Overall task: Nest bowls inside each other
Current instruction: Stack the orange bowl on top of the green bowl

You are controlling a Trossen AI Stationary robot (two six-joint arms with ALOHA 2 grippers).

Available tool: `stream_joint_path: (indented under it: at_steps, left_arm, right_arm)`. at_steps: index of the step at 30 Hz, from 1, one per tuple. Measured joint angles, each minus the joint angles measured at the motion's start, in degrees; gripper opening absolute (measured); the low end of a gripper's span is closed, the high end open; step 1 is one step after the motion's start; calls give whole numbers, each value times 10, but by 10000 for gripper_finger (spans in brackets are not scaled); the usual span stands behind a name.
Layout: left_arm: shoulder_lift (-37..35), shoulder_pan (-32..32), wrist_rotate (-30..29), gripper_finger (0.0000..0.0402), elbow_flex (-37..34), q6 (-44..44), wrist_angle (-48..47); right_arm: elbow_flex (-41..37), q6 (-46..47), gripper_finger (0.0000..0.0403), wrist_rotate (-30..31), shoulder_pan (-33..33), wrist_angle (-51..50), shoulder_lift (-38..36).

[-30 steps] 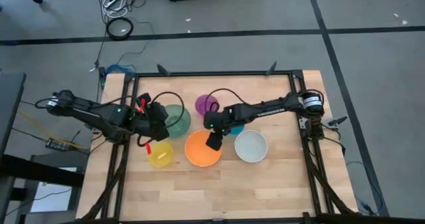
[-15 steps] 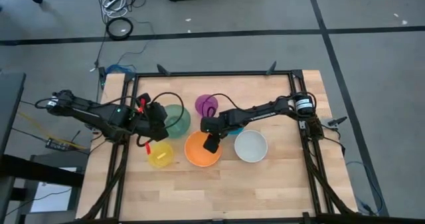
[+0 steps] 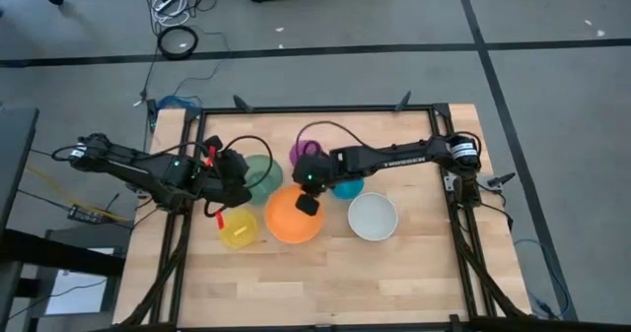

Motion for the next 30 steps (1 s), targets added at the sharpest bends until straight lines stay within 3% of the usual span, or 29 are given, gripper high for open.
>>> stream_joint_path:
  at_steps: [9, 23, 26, 30]
  left_arm:
    - [-1, 0, -70, 184, 9, 8, 38]
    - [-2, 0, -80, 184, 164, 139, 71]
    - [-2, 0, -80, 184, 175, 150, 73]
    - [-5, 0, -78, 184, 177, 150, 70]
  right_arm:
    - [25, -41, 1, 2, -61, 124, 9]
    - [24, -14, 1, -81, -115, 309, 108]
    - [24, -12, 14, -85, -115, 318, 122]
    - [24, -1, 61, -87, -115, 322, 134]
